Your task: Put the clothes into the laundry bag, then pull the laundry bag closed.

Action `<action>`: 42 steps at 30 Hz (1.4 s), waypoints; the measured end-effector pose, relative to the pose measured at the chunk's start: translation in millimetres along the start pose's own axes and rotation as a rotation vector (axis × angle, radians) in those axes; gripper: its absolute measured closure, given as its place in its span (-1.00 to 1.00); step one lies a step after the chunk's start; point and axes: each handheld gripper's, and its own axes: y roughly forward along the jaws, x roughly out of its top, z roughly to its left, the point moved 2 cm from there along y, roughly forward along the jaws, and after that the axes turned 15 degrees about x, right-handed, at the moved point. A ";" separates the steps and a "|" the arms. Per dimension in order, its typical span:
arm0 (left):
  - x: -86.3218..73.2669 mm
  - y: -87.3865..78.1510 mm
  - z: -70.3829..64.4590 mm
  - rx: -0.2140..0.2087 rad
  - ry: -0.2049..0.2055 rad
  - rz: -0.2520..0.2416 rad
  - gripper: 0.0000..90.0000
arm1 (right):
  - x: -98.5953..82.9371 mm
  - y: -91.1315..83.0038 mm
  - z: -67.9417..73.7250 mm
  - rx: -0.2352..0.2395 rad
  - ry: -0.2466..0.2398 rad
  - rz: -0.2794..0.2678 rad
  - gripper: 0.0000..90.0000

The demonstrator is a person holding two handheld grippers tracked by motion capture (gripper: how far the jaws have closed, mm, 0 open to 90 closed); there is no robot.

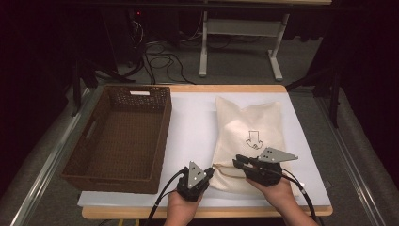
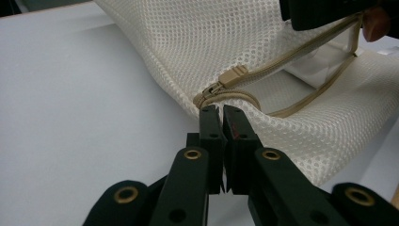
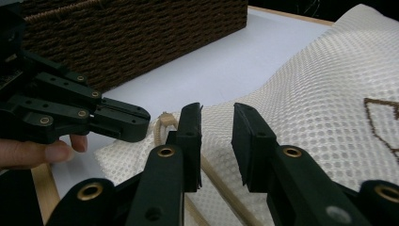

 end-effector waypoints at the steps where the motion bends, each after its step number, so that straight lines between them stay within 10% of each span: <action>1: -0.2 -0.3 -0.3 0.001 0.002 -0.001 0.93 | -1.0 1.2 0.3 0.003 -0.002 -0.001 0.64; 42: -2.6 -3.6 -18.4 0.013 0.104 -0.014 0.93 | -10.0 30.3 13.8 0.084 0.030 0.041 0.70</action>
